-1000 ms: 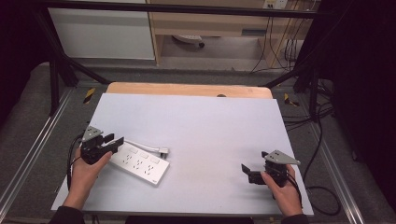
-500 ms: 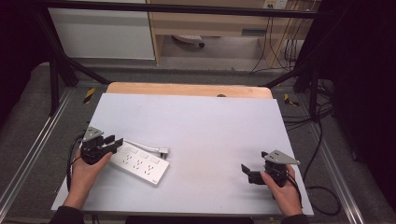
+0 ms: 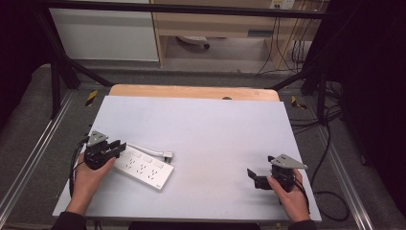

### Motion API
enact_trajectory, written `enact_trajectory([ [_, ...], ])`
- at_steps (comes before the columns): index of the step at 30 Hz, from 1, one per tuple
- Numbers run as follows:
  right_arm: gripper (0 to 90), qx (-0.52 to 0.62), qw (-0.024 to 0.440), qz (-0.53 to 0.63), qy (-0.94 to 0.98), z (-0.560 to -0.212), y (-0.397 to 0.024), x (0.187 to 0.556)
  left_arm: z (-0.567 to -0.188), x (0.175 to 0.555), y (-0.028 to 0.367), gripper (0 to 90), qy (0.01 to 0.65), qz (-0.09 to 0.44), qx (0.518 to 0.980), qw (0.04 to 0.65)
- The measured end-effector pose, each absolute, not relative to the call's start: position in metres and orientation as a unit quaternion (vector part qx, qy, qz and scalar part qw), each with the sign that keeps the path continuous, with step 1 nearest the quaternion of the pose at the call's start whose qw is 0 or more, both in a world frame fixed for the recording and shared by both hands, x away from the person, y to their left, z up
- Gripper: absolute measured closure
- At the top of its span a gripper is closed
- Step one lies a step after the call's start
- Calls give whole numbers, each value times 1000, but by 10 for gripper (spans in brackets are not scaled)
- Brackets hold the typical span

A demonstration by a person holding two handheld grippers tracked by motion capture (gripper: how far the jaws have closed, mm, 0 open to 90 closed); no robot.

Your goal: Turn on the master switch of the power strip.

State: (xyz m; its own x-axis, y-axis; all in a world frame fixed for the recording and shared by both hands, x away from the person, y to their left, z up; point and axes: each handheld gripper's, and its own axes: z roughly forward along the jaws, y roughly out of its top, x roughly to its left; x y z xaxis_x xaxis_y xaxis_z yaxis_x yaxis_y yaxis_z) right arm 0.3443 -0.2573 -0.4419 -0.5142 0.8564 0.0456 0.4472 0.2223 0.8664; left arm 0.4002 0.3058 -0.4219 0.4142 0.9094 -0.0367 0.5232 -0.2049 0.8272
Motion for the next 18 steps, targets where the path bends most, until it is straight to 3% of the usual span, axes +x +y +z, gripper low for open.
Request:
enact_trajectory([
  [18, 32, 435, 229, 446, 748, -442, -257, 344, -424, 399, 306, 839, 478, 232, 749, 395],
])
